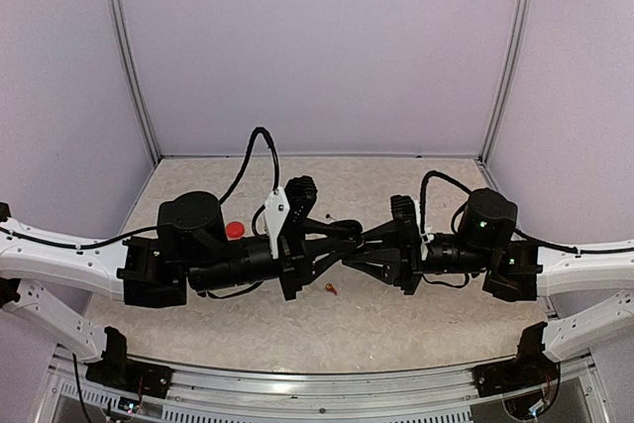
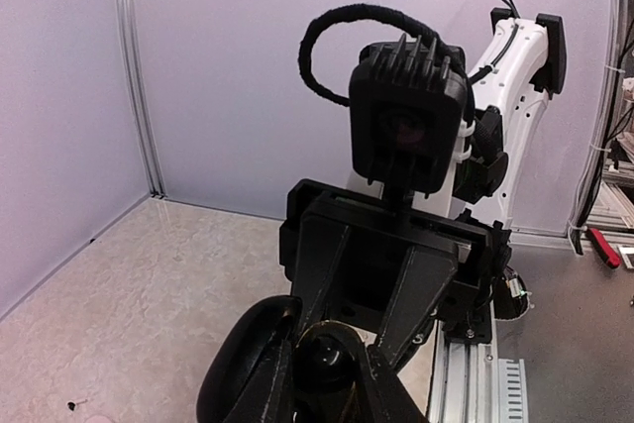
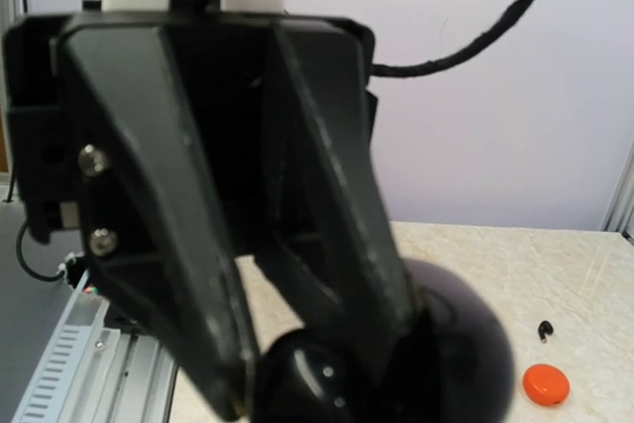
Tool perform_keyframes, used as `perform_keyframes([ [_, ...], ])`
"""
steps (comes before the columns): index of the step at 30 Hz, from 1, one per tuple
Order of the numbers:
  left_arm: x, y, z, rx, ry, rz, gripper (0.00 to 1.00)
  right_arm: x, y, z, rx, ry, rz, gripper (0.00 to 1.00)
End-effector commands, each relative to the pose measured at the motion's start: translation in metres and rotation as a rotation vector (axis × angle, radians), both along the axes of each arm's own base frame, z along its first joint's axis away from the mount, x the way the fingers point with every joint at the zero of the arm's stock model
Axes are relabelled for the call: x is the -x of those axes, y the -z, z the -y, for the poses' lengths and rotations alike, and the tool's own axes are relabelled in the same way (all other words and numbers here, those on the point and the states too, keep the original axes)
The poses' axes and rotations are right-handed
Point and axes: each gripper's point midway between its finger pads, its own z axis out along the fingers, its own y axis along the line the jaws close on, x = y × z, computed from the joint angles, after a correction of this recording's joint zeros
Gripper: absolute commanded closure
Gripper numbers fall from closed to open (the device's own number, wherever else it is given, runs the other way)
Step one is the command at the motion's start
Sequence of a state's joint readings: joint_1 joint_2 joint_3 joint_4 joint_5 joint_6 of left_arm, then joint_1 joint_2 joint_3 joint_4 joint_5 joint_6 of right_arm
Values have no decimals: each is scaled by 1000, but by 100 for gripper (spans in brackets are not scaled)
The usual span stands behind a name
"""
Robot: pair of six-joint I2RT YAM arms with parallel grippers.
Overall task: Insert the wireless bluetooth earbuds into the charging case
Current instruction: Insert the right earbud into the right side groove of the charging case, then adjust the right earbud in the right side groove of the charging case.
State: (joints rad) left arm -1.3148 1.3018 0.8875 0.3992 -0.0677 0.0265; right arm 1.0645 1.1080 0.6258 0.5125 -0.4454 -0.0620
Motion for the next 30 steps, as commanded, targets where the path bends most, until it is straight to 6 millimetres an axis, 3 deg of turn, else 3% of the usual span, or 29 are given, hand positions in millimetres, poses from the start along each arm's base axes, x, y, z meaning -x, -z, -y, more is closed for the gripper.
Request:
perform_keyframes([
  [1,-20,29,-6,-108,-93,-29,75,14,-51,7,-148,-43,88,100],
  [19,-13,25,-13,-101,-70,2,59,8,-48,12,-157,-15,79,100],
  [30,-3,10,-31,-35,-78,55,54,5,-45,16,-155,0,76,100],
])
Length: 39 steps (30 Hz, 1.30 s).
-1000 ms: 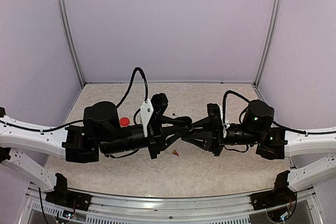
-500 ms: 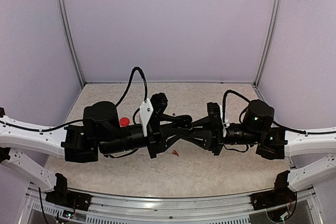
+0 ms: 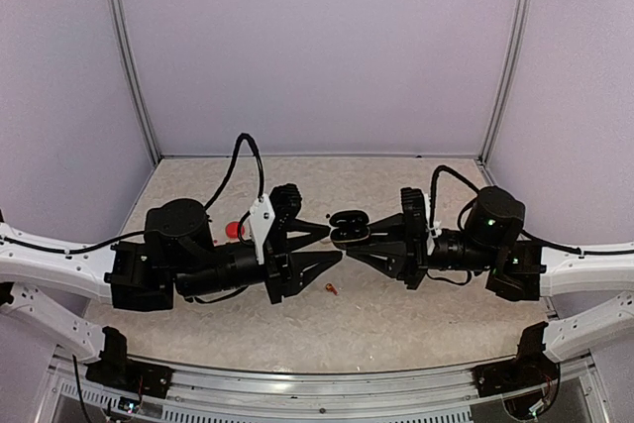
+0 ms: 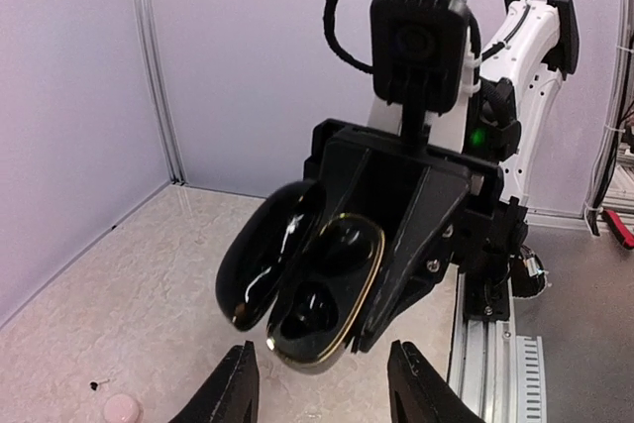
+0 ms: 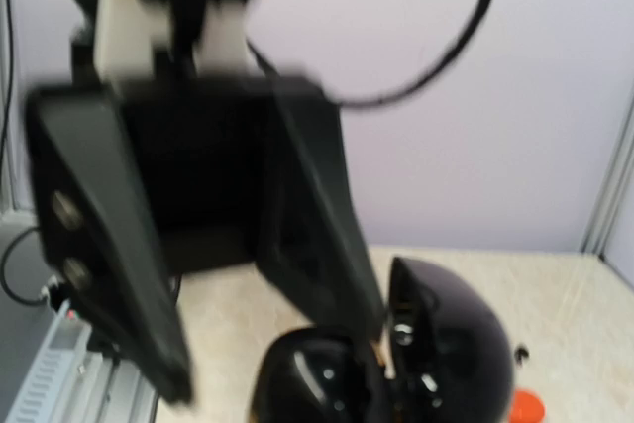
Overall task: Insert the wireless bluetooth earbuds into the charging case
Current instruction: Adjust the right earbud in the right side groove of the charging case.
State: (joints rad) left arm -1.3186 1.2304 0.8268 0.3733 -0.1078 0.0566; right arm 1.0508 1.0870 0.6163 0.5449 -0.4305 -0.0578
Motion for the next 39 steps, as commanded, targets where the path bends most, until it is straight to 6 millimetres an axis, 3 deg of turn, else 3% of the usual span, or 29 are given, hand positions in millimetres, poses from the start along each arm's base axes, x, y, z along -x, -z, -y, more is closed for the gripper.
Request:
perform_keyframes([
  [1,0,2,-14,-2,-40,40,54,11,-35,10,-116,-30,62,100],
  [12,26,-21,-23,-13,-9,161,62,18,-23,6,-61,-78,92,100],
  [20,30,-41,-17,5,-7,159,43,20,-16,1,10,-95,154,100],
  [28,20,-54,-7,43,-44,102,32,22,-8,-5,48,-102,174,100],
  [39,0,-46,2,23,-80,60,31,27,-9,-12,49,-120,172,100],
])
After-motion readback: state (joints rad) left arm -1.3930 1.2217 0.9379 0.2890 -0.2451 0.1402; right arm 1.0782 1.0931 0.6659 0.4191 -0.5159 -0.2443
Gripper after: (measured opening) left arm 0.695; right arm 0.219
